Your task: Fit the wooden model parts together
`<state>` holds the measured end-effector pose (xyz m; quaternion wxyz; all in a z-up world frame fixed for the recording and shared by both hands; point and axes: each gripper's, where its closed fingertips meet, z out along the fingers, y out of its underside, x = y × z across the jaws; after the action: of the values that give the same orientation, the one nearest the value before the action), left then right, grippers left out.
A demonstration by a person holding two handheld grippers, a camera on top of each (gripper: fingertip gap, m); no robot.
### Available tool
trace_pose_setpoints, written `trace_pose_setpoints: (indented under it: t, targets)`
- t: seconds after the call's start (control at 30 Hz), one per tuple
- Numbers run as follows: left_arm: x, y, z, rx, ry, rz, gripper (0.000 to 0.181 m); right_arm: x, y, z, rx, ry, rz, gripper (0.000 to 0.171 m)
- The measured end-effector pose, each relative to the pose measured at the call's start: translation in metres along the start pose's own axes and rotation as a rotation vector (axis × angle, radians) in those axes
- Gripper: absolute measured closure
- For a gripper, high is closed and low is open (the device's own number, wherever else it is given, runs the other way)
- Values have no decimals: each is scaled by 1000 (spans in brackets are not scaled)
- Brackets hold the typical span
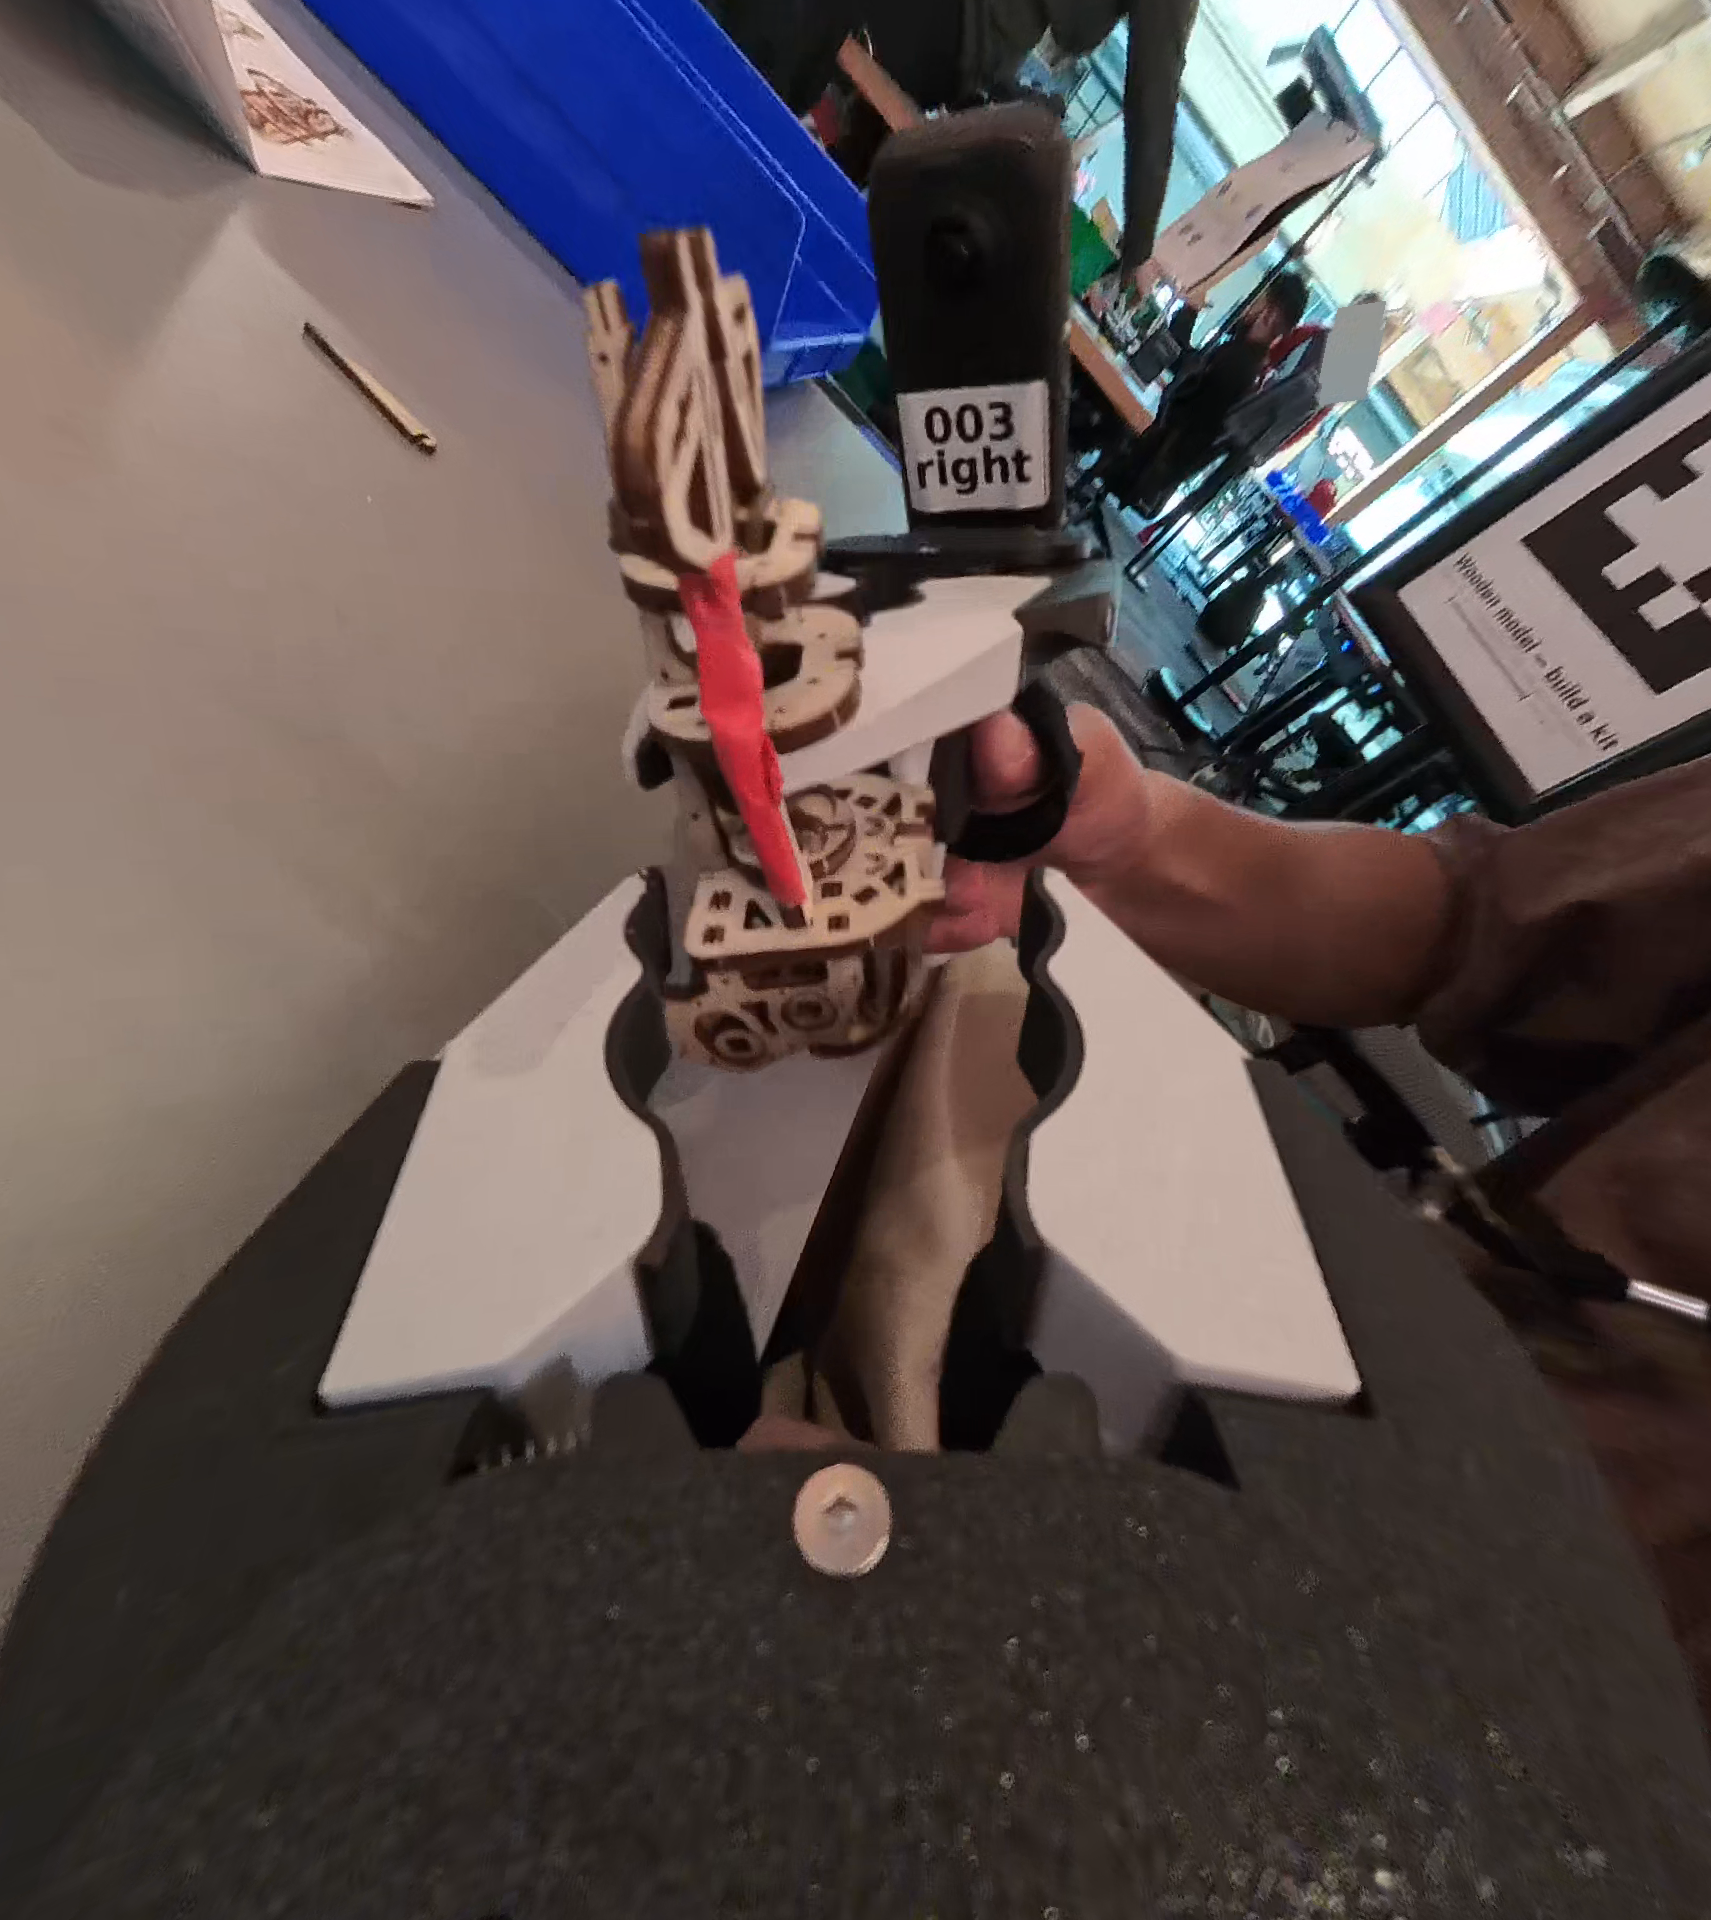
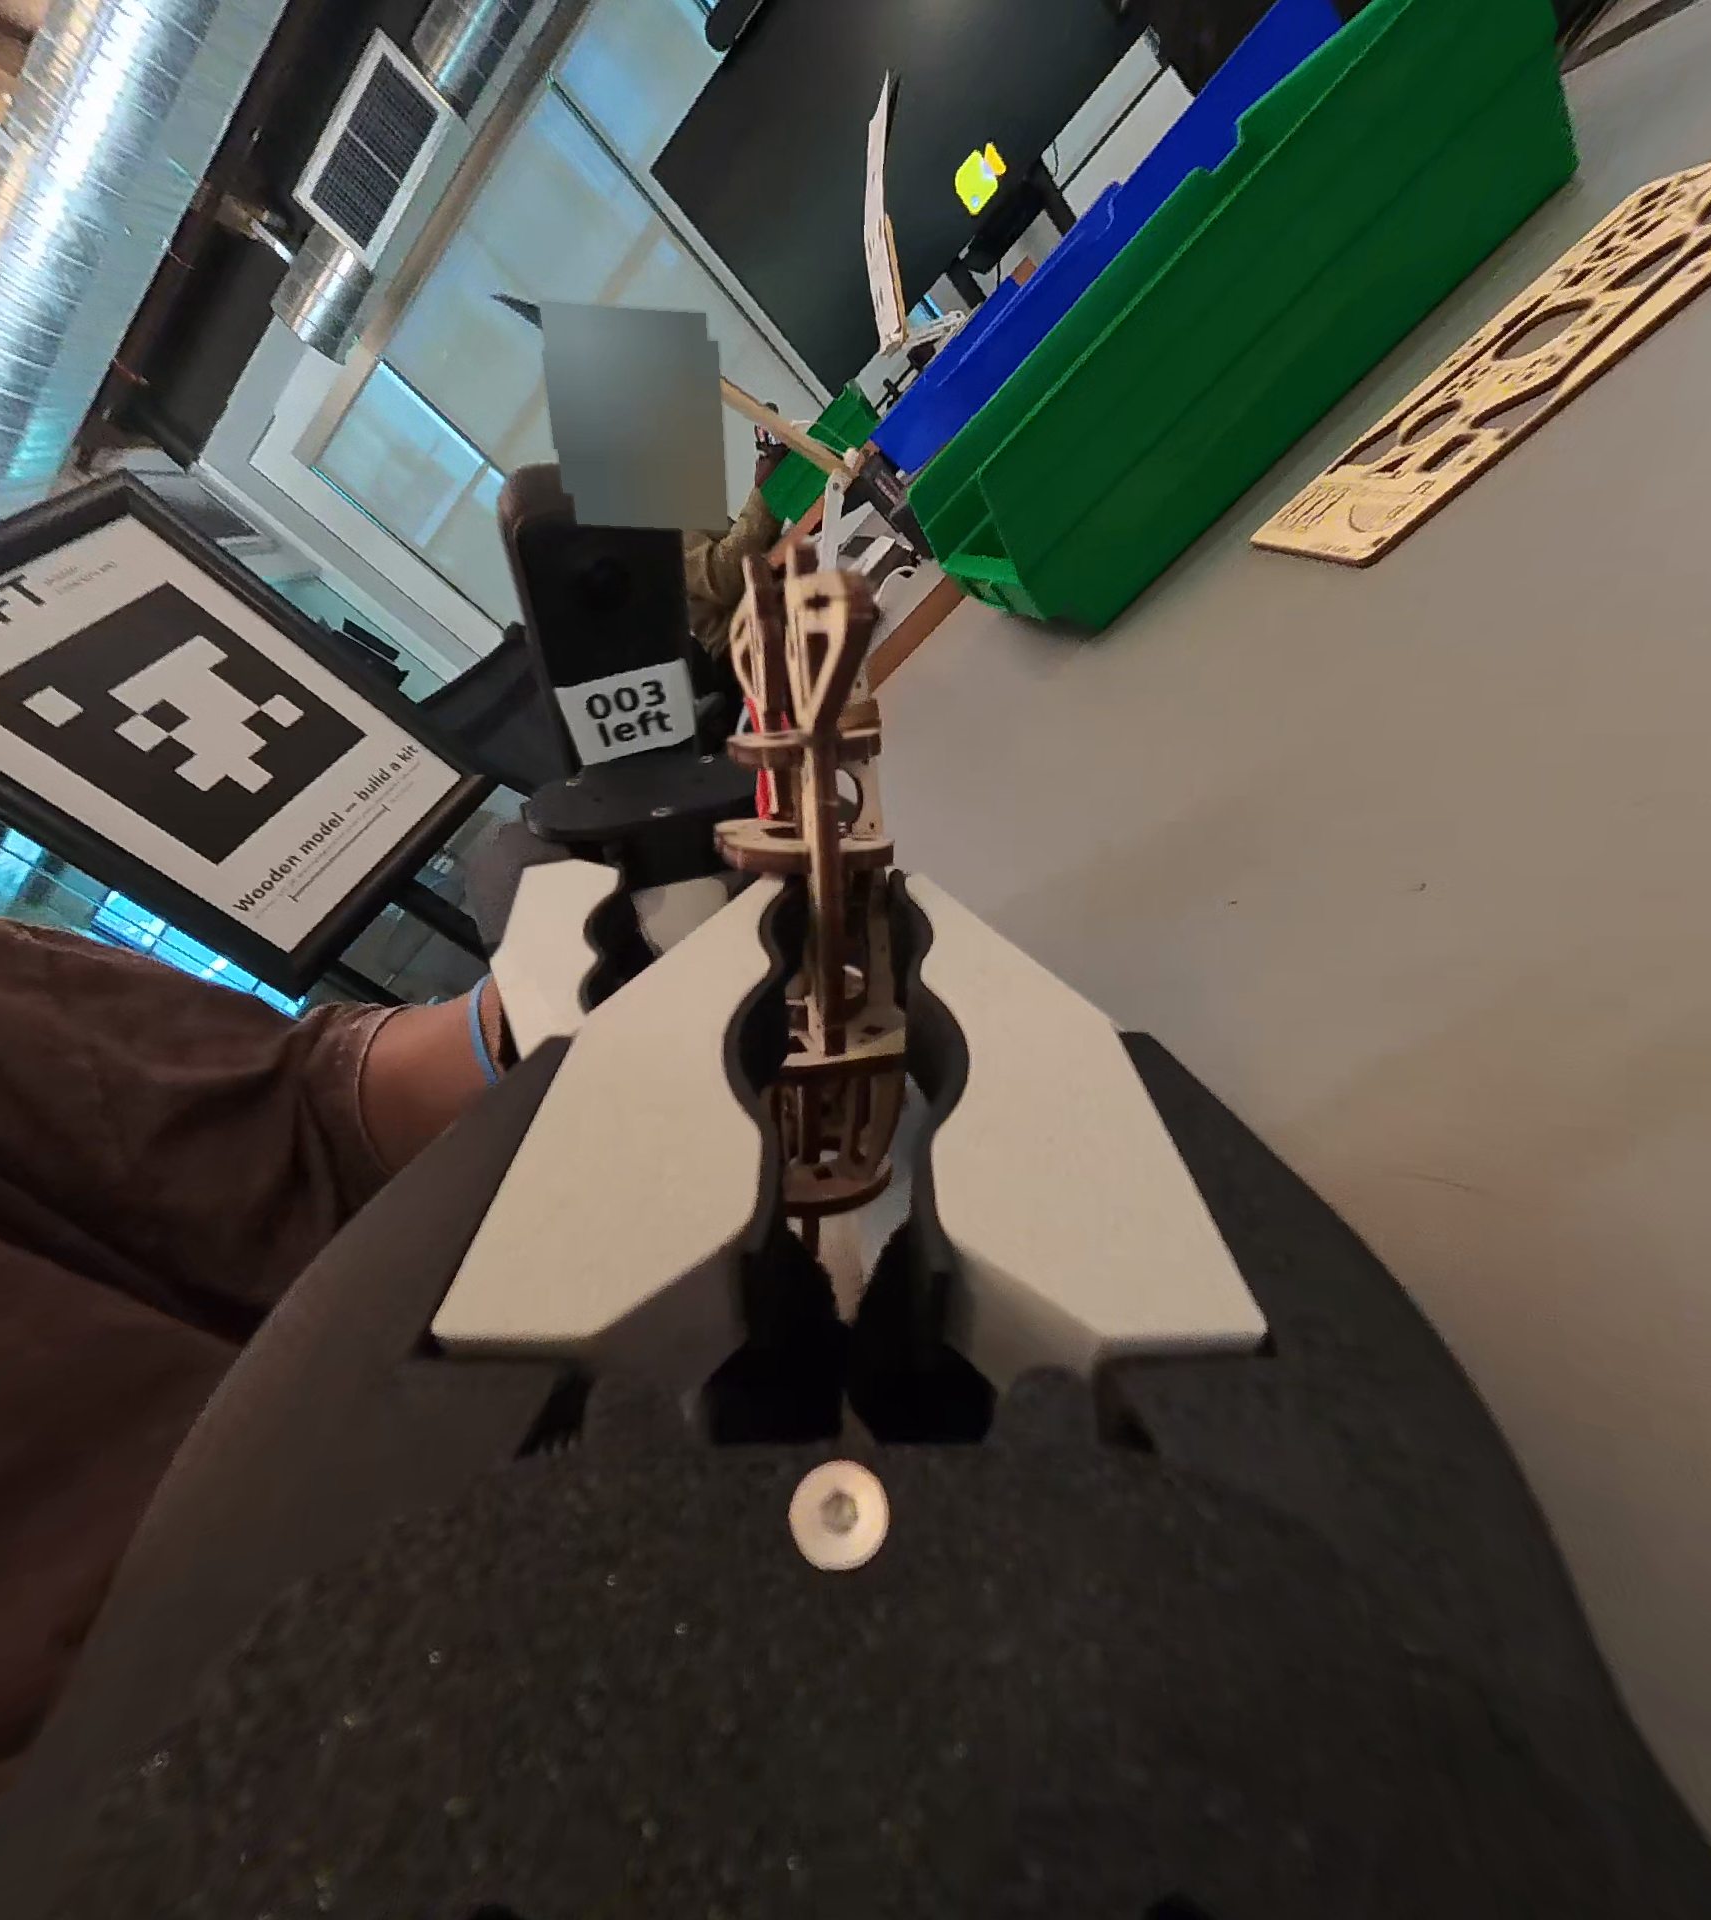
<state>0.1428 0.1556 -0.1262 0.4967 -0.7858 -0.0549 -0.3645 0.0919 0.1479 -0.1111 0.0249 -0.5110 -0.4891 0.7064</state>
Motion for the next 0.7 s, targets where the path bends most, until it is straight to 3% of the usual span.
trace_pose_setpoints:
  t: [0.13, 0.23, 0.33, 0.4, 0.47, 0.53, 0.63, 0.7]
  targets:
    - [-5, -2, 0, 37, 21, -59, 136, -2, 1, 0, -11, 17, -71, 158]
    - [-7, 1, 2, 15, 22, -36, 137, -1, 5, -1, -57, 16, -102, 154]
    - [-15, -10, 2, 49, 24, -8, 137, 8, 4, -11, -146, 44, -121, 128]
    - [-35, -21, 2, 34, -42, 68, 137, 19, -10, -33, -162, 91, -165, 123]
    - [-57, -46, 2, 48, -74, 162, 138, 40, -37, -66, -110, 209, -227, 123]
    - [-78, -80, 6, 75, -92, 229, 138, 80, -60, -104, -101, 436, -287, 124]
    - [-115, -136, 26, 140, -179, 452, 138, 156, -57, -165, -283, 887, -298, 127]
    - [-135, -164, 47, 183, -202, 559, 138, 173, -53, -171, -281, 971, -224, 128]
